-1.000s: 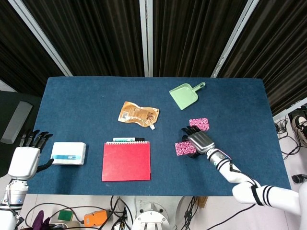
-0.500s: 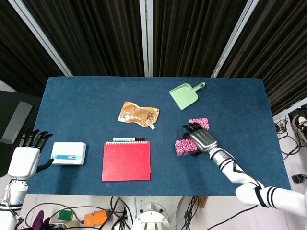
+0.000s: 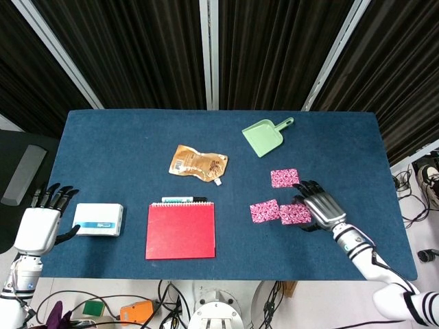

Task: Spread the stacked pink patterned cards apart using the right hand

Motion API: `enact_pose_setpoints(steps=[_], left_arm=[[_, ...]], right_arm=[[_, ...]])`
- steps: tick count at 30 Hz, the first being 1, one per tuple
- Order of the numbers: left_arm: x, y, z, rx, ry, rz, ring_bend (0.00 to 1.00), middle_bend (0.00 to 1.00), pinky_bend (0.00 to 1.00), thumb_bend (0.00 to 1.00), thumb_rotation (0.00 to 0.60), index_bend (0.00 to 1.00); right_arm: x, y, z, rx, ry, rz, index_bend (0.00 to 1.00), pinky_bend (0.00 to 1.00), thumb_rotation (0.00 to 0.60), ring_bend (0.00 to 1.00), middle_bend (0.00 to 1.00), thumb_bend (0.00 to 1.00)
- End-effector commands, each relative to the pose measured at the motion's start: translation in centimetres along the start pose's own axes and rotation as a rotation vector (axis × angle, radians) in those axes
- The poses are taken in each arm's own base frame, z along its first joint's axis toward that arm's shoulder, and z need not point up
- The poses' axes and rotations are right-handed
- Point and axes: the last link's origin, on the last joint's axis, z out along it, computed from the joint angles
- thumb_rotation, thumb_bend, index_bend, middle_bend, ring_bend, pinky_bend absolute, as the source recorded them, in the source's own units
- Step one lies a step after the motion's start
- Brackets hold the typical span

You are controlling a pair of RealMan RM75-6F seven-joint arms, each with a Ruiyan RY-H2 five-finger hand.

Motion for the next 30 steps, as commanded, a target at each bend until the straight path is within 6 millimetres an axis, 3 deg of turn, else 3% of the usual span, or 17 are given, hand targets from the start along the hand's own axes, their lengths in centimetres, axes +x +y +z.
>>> enact_pose_setpoints(steps=[1,9,21,26,30], left_arm=[[0.0,0.1,-0.1,0.000,0.000,-0.002,0.10,0.18,0.04,0.10,0.600,0.20],[-0.1,0.3,-0.2,-0.002,0.001,-0.005,0.10,0.18,0.04,0.10,0.600,0.20],[-0.1,0.2,-0.3,0.003,0.004,-0.004,0.10,0.18,0.04,0.10,0.600,0.20],[-0.1,0.1,-0.3,0.006,0.002,-0.005,0.10,0.18,0.04,0.10,0.600,0.20],[0.1,-0.8,-0.3,0.042,0.008,-0.014,0.10,0.18,0.04,0.10,0.600,0.20]], right_arm=[[-1.1,1.4,-1.5,-0.026,-0.020,-0.014,0.57,0.09,0.561,0.00,0.15,0.52],[-3.5,2.3,-1.6,-0.034,-0.053,-0.018,0.55,0.07,0.560,0.00,0.15,0.52],[-3.8,2.3,-1.9,-0.034,-0.058,-0.032,0.24,0.03,0.542,0.00,0.15,0.52],[-2.8,2.6,-2.7,-0.044,-0.027,-0.036,0.16,0.01,0.528,0.00,0.13,0.51],[0.6,3.5,-3.7,-0.087,0.105,0.023,0.15,0.01,0.525,0.00,0.12,0.50]])
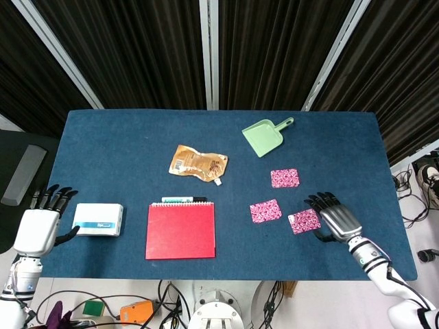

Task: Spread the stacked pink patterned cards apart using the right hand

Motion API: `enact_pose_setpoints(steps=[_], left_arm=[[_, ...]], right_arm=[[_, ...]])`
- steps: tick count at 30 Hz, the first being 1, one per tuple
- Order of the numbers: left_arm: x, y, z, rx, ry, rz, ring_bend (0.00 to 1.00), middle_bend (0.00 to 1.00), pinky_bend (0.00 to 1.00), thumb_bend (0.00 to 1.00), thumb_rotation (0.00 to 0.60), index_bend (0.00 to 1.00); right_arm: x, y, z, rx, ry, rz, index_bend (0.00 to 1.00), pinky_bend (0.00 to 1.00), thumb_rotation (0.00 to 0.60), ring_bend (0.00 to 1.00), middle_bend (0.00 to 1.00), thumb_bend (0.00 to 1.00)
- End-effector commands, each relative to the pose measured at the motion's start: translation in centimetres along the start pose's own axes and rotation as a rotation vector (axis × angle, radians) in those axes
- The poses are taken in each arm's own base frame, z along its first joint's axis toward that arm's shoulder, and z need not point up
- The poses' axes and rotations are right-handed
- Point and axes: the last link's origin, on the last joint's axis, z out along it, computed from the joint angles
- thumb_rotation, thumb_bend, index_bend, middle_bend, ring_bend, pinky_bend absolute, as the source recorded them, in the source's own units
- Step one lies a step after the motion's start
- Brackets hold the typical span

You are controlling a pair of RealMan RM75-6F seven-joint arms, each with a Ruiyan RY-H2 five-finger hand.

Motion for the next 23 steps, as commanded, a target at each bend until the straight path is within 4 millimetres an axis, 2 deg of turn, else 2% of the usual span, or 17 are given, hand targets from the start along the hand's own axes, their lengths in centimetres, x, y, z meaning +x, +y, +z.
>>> enact_pose_setpoints(steps=[1,4,8,10,19,23], left_arm=[[0.3,-1.0,0.0,0.040,0.007,-0.009,0.10,0.18,0.04,0.10,0.600,0.20],[0.5,-2.1,-0.2,0.089,0.014,-0.022,0.10,0.18,0.04,0.10,0.600,0.20],[0.7,-3.4,-0.8,0.143,0.014,-0.038,0.10,0.18,0.04,0.10,0.600,0.20],[0.7,-4.0,-1.2,0.164,0.013,-0.039,0.10,0.18,0.04,0.10,0.600,0.20],[0.2,-4.6,-2.8,0.201,0.015,-0.059,0.10,0.18,0.02,0.10,0.600,0.20],[0.1,-4.4,-2.9,0.192,0.021,-0.065,0.10,0.18,0.02,0.10,0.600,0.20]], right_arm=[[3.6,1.3,-1.1,-0.056,0.150,0.070,0.15,0.01,0.525,0.00,0.12,0.50],[6.1,2.8,-2.6,-0.114,0.270,0.120,0.13,0.02,0.527,0.00,0.11,0.50],[7.6,4.1,-4.9,-0.177,0.352,0.155,0.08,0.02,0.526,0.00,0.08,0.30],[8.0,4.6,-6.3,-0.208,0.375,0.170,0.05,0.02,0.524,0.00,0.06,0.27],[7.7,5.7,-12.0,-0.317,0.465,0.197,0.02,0.02,0.523,0.00,0.04,0.27],[7.5,5.3,-13.1,-0.317,0.462,0.195,0.02,0.02,0.524,0.00,0.04,0.27]])
